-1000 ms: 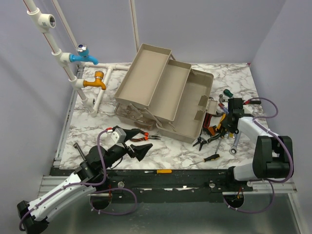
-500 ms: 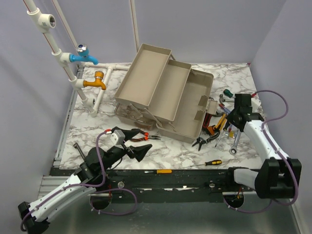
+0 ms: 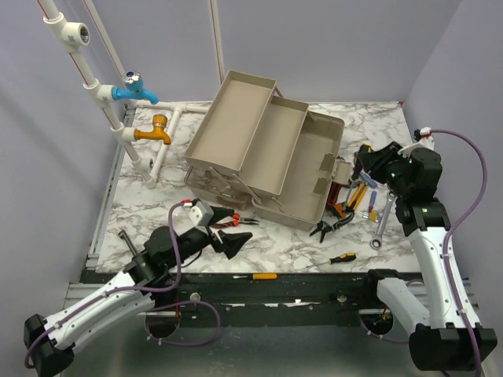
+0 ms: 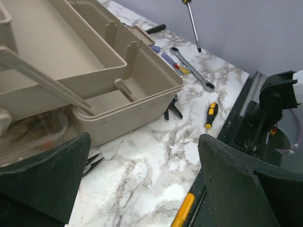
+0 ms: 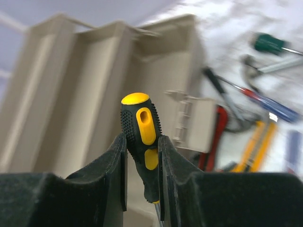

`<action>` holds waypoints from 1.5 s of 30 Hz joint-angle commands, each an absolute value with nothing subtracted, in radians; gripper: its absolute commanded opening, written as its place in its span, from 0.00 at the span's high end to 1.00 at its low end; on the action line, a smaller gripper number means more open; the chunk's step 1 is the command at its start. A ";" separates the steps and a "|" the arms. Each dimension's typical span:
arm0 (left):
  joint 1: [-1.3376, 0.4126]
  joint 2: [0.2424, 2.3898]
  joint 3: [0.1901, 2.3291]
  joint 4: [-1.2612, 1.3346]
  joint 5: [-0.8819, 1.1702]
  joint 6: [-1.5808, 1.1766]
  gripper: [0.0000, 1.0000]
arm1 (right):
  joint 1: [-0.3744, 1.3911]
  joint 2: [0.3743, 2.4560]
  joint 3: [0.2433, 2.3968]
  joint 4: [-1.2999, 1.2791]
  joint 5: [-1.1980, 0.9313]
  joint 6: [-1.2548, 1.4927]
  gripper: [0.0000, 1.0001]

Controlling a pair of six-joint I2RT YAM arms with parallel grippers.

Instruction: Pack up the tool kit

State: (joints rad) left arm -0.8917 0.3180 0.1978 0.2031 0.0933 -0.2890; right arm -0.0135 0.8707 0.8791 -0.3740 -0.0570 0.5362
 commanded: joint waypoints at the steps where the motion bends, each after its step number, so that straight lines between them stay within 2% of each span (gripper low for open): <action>1: -0.894 0.523 0.445 0.187 0.196 -0.377 0.01 | -0.015 0.836 0.834 -0.087 -0.435 0.574 0.98; 7: -0.894 0.810 0.728 0.152 0.283 -0.429 0.01 | -0.014 0.880 0.784 0.230 -0.685 0.739 0.98; 16: -0.895 1.214 1.046 0.233 0.430 -0.520 0.02 | -0.014 0.893 0.774 0.486 -0.800 0.960 0.98; 23: -0.894 1.414 1.239 0.266 0.549 -0.585 0.16 | -0.014 0.884 0.770 0.531 -0.842 1.021 0.98; 30: -0.894 1.496 1.315 0.273 0.575 -0.600 0.29 | -0.014 0.859 0.737 0.557 -0.852 1.057 0.98; 37: -0.895 1.545 1.365 0.255 0.556 -0.588 0.47 | -0.014 0.841 0.709 0.592 -0.864 1.097 0.98; 41: -0.894 1.562 1.378 0.256 0.556 -0.577 0.70 | -0.014 0.830 0.707 0.594 -0.864 1.107 0.98; 45: -0.895 1.565 1.392 0.227 0.535 -0.556 0.99 | -0.014 0.824 0.709 0.583 -0.856 1.102 0.98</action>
State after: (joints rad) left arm -0.8906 1.5616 1.3506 0.2390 0.5350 -0.5884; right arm -0.0135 0.8433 0.7139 0.5442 -0.8406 1.0832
